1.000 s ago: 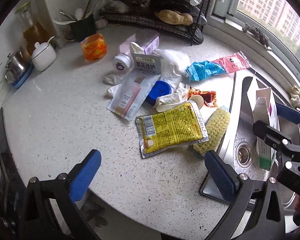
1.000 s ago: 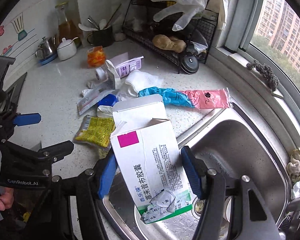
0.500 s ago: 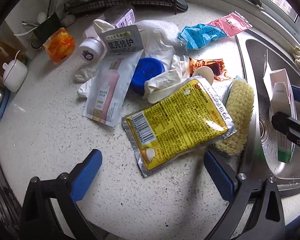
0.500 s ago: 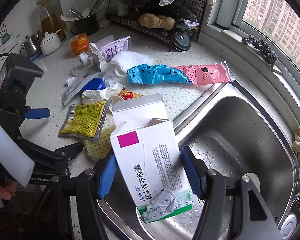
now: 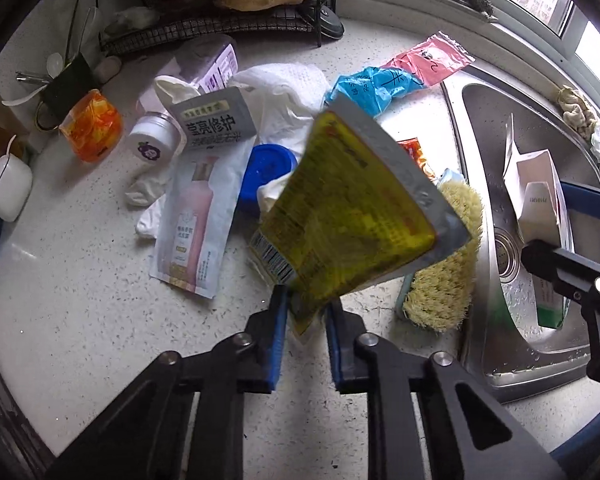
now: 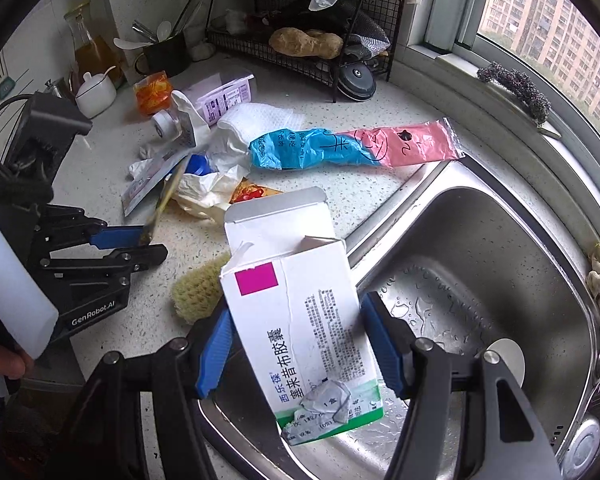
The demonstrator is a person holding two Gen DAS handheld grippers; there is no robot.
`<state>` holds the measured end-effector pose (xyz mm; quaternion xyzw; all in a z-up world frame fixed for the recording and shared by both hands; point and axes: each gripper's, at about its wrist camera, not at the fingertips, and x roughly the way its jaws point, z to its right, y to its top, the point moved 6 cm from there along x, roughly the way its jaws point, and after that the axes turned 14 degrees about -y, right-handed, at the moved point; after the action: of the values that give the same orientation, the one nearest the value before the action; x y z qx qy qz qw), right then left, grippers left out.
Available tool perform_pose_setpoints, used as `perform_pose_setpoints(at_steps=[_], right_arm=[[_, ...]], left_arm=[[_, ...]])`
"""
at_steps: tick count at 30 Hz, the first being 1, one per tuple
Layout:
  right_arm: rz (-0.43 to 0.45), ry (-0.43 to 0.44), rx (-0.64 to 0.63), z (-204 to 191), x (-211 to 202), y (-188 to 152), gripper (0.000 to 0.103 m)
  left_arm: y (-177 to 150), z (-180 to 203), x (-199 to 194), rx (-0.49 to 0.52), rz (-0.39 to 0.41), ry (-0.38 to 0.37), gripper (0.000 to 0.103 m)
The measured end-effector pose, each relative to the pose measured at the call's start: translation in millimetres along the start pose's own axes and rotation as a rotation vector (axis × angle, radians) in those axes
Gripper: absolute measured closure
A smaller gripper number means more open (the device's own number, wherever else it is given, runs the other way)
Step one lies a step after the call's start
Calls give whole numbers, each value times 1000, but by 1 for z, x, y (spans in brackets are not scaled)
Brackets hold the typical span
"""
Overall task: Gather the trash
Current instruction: 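Grasp the yellow snack packet with the left gripper while the right gripper holds the white box, then carry the yellow packet and white box down toward the red bin with both grippers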
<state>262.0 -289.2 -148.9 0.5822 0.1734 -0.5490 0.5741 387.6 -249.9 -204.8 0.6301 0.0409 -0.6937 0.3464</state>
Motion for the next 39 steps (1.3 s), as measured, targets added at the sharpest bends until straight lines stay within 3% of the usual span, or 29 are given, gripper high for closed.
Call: perform_pose_setpoints(at_steps=[7, 17, 30, 39], right_arm=[[32, 34, -26, -8, -15, -5, 43], [109, 113, -86, -18, -50, -22, 43], [215, 269, -293, -49, -114, -89, 43], [186, 353, -390, -86, -129, -147, 43]], left_arm=[[-25, -1, -25, -77, 41, 7, 95], [-79, 20, -72, -196, 106, 81, 95], [-210, 66, -132, -415, 165, 215, 95], [-295, 76, -135, -517, 128, 225, 95]])
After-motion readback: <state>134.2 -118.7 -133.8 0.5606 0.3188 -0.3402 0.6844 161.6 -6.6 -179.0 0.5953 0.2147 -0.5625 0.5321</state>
